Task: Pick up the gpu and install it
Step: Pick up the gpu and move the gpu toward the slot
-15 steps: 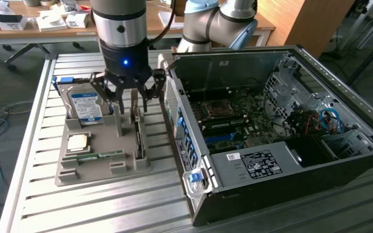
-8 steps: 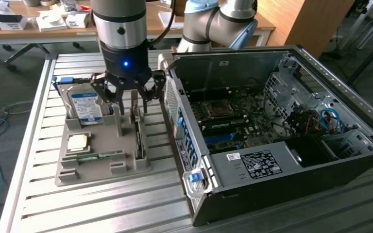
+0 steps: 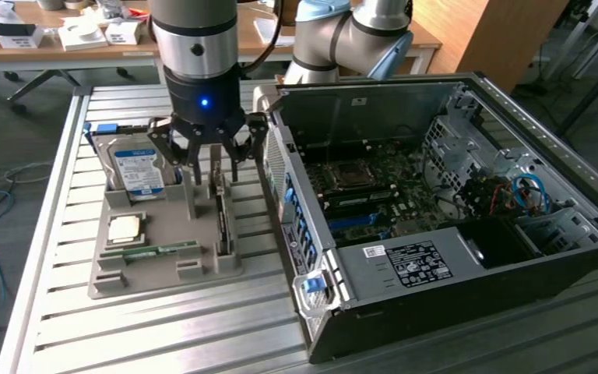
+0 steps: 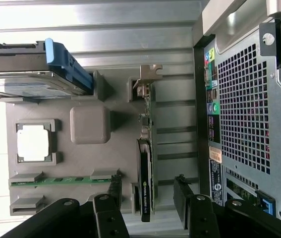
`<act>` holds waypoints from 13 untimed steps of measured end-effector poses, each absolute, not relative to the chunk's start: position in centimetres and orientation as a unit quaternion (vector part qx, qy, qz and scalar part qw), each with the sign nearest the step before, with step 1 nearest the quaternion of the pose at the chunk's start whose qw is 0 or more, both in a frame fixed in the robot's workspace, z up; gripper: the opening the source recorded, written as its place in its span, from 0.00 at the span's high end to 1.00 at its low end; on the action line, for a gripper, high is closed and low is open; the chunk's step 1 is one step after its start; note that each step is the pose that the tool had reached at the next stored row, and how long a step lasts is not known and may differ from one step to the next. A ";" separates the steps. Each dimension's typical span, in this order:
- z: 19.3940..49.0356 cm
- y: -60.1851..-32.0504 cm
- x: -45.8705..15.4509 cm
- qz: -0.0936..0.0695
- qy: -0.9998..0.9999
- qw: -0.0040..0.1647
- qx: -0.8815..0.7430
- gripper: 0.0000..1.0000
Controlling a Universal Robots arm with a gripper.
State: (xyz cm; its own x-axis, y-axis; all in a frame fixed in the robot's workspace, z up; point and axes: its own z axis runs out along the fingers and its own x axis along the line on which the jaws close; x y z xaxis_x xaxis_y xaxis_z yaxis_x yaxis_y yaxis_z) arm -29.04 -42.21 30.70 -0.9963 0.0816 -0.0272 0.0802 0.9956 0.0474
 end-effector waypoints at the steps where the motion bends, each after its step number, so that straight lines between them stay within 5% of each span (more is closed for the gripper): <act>1: 30.7 -42.2 -29.0 0.023 0.999 0.015 0.041 0.45; 13: 29.6 -42.2 -29.0 0.023 0.999 0.015 0.042 0.45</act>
State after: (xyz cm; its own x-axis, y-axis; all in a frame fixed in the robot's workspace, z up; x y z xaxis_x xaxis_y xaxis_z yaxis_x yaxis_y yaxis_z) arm -29.03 -42.21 29.62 -0.9961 0.0841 -0.0273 0.0828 0.9955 0.0470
